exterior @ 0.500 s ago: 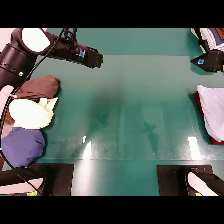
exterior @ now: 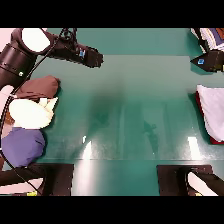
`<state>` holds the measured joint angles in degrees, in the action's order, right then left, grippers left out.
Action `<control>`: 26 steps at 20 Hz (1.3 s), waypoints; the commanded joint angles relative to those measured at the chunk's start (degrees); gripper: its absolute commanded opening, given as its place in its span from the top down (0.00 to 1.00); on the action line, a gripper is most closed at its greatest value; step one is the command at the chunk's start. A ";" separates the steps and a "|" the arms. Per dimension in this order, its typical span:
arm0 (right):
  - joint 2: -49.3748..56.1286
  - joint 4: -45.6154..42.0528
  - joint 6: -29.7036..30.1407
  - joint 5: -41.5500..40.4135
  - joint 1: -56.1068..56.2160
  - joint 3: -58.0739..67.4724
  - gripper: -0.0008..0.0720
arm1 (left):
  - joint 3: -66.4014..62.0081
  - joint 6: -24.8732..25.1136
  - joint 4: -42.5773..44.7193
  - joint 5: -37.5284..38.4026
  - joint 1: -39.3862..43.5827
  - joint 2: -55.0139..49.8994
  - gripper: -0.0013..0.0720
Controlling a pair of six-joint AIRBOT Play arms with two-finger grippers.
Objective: Fold the shirts.
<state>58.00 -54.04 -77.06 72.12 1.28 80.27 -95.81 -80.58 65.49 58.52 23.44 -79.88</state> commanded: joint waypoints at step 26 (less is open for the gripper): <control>0.02 0.13 -0.07 -0.22 0.07 -0.02 0.96 | 16.22 -12.46 30.56 1.01 -29.24 -12.15 0.13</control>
<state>58.00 -53.93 -77.10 71.88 1.28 80.27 -81.12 -92.12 96.97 58.94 -3.62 -90.24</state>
